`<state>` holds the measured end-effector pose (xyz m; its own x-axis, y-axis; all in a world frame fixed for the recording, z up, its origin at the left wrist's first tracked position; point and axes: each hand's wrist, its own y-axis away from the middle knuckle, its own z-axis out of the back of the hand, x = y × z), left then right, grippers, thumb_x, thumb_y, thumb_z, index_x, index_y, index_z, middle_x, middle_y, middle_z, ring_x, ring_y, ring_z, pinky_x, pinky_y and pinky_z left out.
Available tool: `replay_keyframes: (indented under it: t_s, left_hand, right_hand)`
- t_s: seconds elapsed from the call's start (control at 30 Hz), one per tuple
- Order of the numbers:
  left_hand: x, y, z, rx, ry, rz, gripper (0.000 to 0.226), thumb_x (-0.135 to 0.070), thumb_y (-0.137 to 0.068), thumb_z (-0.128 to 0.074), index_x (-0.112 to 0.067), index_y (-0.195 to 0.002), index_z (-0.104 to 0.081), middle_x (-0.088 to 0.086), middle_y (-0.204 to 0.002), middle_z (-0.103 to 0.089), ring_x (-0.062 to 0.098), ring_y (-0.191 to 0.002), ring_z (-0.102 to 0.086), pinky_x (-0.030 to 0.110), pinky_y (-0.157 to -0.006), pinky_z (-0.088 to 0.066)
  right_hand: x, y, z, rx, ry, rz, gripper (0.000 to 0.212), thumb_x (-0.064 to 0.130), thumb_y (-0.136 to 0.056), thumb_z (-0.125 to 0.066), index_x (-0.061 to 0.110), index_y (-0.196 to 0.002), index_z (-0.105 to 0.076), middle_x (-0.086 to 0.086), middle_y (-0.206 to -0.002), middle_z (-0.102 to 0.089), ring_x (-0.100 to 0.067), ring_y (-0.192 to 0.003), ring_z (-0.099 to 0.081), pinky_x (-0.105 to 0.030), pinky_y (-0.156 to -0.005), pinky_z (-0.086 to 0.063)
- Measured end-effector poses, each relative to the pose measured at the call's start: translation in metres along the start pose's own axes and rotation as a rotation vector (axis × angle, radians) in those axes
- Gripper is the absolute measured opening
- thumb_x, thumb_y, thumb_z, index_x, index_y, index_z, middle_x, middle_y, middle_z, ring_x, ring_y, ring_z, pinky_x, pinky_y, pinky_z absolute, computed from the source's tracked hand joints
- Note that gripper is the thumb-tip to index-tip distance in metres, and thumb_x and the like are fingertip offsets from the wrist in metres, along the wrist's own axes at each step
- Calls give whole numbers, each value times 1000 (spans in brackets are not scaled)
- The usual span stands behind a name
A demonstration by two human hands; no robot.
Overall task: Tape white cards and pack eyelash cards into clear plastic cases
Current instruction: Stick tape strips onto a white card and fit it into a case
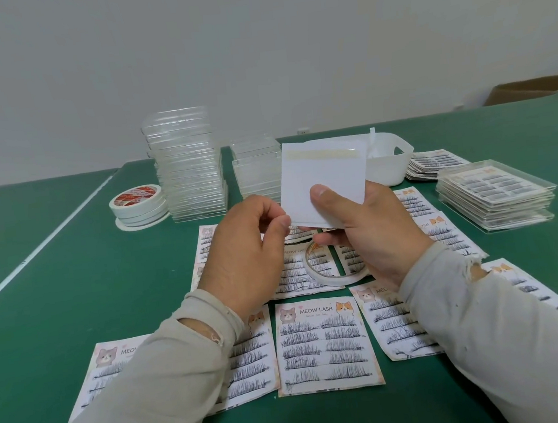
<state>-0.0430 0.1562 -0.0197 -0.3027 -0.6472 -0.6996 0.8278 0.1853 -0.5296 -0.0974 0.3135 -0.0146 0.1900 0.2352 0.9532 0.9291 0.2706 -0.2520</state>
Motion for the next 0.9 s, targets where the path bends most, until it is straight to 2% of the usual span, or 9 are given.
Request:
replay_keyframes:
  t_s: [0.1,0.27,0.37,0.43,0.53,0.67,0.7,0.8,0.9]
  left_hand:
    - [0,1,2,27,-174,-118,16,-13,-100,-56,-23,-88,-52,-11,-89,-51,2,-86,-48,16,-74,-36]
    - [-2,2,1,37,-243,-212,13,-12,-101,-52,-21,-93,-48,-5,-93,-48,7,-83,-41,24,-73,-35]
    - [-2,1,0,-35,-62,-92,13,-17,-103,-52,-22,-92,-55,-9,-91,-59,10,-89,-58,31,-81,-51]
    - [-2,-1,1,-82,76,16,17,-20,-105,-50,-26,-91,-59,-10,-86,-66,10,-86,-67,37,-76,-60]
    - [-2,-2,3,-111,178,70,26,-21,-107,-46,-25,-87,-62,-10,-82,-68,3,-78,-69,24,-67,-59]
    - [-2,-1,0,-97,205,62,16,-17,-101,-58,-27,-89,-60,-8,-87,-70,8,-85,-70,36,-77,-61]
    - [-2,-1,0,-97,209,57,17,-14,-97,-64,-28,-90,-58,-8,-87,-70,8,-86,-70,34,-79,-60]
    - [-3,0,0,-108,215,33,29,-10,-89,-74,-32,-88,-54,-11,-85,-68,-1,-79,-64,12,-71,-51]
    - [-4,0,0,-110,215,22,32,-6,-86,-75,-30,-86,-52,-9,-82,-65,-2,-73,-59,12,-68,-48]
  right_hand:
    - [-1,0,-1,-12,4,1,6,24,-98,-67,23,-97,-73,12,-94,-78,-10,-83,-75,-23,-60,-58]
    - [-3,-1,-2,-57,6,11,7,22,-99,-65,22,-100,-72,9,-92,-79,-14,-79,-76,-23,-60,-57]
    - [-2,-1,-1,-73,12,14,6,24,-98,-66,22,-101,-71,10,-92,-79,-13,-80,-76,-24,-60,-58]
    - [-1,-1,0,-81,-9,6,7,25,-98,-67,22,-101,-71,8,-93,-79,-15,-82,-77,-24,-61,-58]
    - [0,-1,0,-89,-21,8,7,27,-97,-67,23,-100,-72,8,-94,-78,-15,-84,-76,-24,-61,-58]
    - [1,0,0,-80,-25,9,7,27,-97,-67,23,-100,-72,9,-95,-79,-15,-85,-76,-23,-61,-57]
    - [1,0,0,-77,-26,7,7,26,-97,-67,23,-101,-72,8,-95,-79,-15,-84,-76,-23,-60,-57]
    - [1,0,-1,-64,-1,19,6,25,-98,-67,23,-99,-72,10,-93,-79,-12,-83,-76,-23,-60,-57]
    - [0,1,-2,-44,84,65,8,27,-98,-67,27,-94,-74,11,-93,-78,-9,-83,-74,-25,-61,-58]
